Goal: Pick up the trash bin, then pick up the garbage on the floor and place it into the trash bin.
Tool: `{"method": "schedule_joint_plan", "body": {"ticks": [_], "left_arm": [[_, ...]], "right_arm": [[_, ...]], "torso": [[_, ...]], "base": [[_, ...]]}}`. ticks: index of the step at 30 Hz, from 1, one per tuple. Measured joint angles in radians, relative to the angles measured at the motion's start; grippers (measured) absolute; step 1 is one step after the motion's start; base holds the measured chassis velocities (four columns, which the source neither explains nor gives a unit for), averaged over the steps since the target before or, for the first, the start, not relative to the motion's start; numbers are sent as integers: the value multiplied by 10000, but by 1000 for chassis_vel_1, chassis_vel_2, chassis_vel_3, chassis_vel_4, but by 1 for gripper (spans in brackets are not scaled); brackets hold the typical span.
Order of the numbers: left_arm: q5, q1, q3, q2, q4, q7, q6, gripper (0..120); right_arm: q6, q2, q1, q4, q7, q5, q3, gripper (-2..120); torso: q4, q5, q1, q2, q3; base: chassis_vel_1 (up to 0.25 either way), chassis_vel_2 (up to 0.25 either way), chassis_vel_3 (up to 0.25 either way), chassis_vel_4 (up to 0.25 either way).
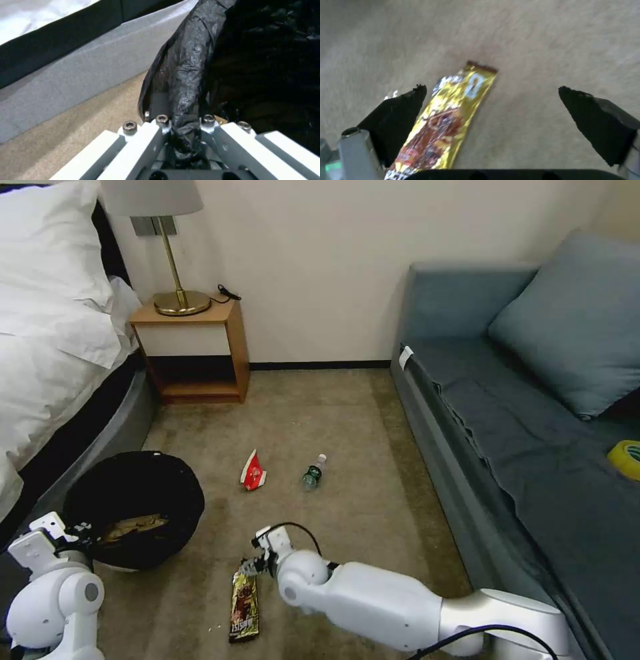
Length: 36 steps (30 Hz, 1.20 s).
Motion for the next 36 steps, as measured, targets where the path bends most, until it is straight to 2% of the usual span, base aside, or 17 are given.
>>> {"method": "schedule_joint_plan", "body": {"ticks": [4,9,36], "left_arm": [[2,127,-160,-30,3,59,-73,2],[1,180,-214,-31,-42,65,-74,2],[22,210,-191,-32,-128,43,-71,2]], "right_arm": [[435,509,-182,-677,-186,-317,-466,100],[710,754,-245,-1049,-289,-517,-726,100],[1200,981,-570,-1754,-590,-1099,-1321,100]], "torso": [[0,0,0,0,0],[0,0,0,1,0],[-1,2,0,0,0]], "base": [[0,0,0,0],[0,0,0,0],[0,0,0,0]]}}
